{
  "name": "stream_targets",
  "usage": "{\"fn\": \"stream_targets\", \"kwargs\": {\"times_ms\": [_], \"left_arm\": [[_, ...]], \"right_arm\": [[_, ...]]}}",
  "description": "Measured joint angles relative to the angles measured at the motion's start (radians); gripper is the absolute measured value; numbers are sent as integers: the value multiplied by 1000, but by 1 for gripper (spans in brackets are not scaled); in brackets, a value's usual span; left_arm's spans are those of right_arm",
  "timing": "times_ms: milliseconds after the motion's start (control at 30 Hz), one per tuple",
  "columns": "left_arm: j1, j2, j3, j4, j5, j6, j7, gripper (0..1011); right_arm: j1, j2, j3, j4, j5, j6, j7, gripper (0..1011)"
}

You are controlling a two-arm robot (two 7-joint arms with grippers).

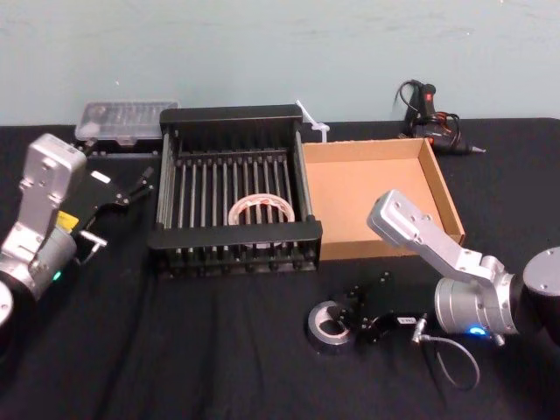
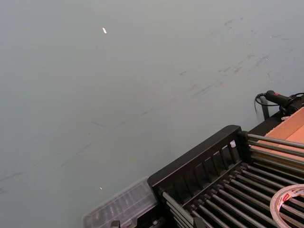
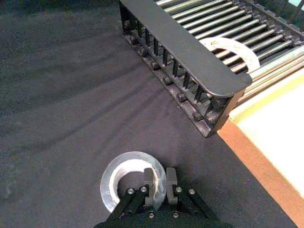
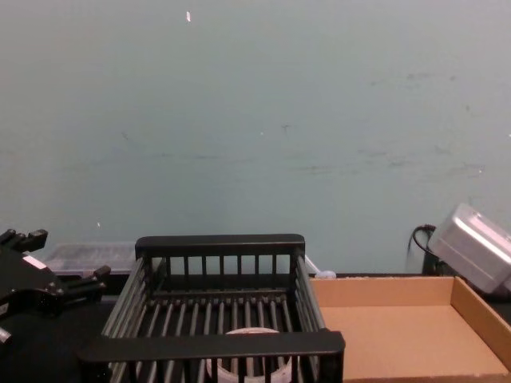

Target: Pick up the white tape and place it into the black box , Pick up the silver tape and place it into the brown box.

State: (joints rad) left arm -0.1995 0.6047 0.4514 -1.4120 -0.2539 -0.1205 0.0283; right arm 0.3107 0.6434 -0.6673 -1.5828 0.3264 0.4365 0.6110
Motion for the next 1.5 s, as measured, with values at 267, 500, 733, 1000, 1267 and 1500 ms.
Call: {"fn": "stream_targets", "kwargs": {"times_ms": [267,500,733,1000,1267,1500], "left_arm": [[0,0,0,0,0,0,0,1001],[0,0,0,0,0,0,0,1002],[0,0,0,0,0,0,0,1001],[0,0,0,0,0,0,0,1001],[0,0,0,0,0,0,0,1001],[0,0,0,0,0,0,0,1001]], "right_arm": [[-2,2,3,-2,0,-7,3,161],[-11,8,34,-13,21,-14,-1,161],[-11,11,71,-16,42,-15,-25,161],[2,2,122,3,47,-21,-80,161],[32,-32,170,55,43,-15,-137,161],[69,-72,202,123,27,3,-179,161]]}}
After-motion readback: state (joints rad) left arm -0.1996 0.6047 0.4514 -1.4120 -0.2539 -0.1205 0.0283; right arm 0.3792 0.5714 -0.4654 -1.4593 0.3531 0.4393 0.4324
